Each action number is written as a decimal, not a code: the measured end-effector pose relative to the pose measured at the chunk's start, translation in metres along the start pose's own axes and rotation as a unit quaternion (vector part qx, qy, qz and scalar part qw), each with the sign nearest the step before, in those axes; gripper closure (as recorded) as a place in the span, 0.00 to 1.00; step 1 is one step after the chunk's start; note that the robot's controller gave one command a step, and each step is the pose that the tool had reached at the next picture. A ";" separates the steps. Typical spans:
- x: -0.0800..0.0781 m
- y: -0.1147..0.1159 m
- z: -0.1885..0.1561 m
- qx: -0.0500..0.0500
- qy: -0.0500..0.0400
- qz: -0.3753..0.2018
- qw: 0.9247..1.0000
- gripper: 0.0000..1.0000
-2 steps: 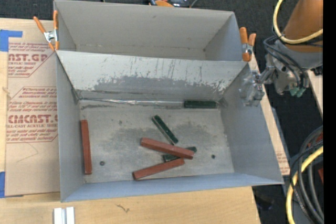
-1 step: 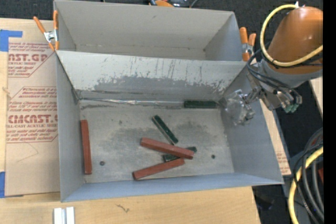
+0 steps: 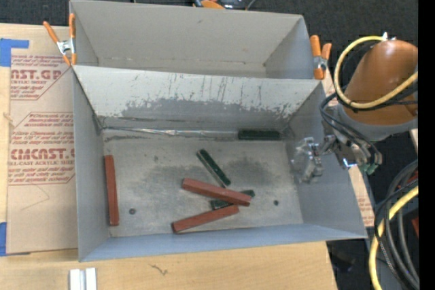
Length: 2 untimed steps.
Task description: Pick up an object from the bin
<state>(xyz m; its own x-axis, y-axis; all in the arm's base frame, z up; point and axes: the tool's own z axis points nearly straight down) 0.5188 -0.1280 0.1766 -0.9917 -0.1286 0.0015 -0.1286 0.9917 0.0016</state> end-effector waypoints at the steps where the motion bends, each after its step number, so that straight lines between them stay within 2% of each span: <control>1: -0.001 0.000 -0.001 0.001 -0.001 -0.001 1.000 0.00; 2: 0.008 0.067 0.079 -0.001 0.001 -0.103 0.995 0.00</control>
Offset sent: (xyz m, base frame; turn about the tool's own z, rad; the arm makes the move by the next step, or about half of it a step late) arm 0.0000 0.0000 0.0000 0.0000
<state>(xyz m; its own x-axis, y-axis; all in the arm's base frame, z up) 0.5018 -0.0630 0.0977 -0.9445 -0.3286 0.0036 -0.3286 0.9445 0.0047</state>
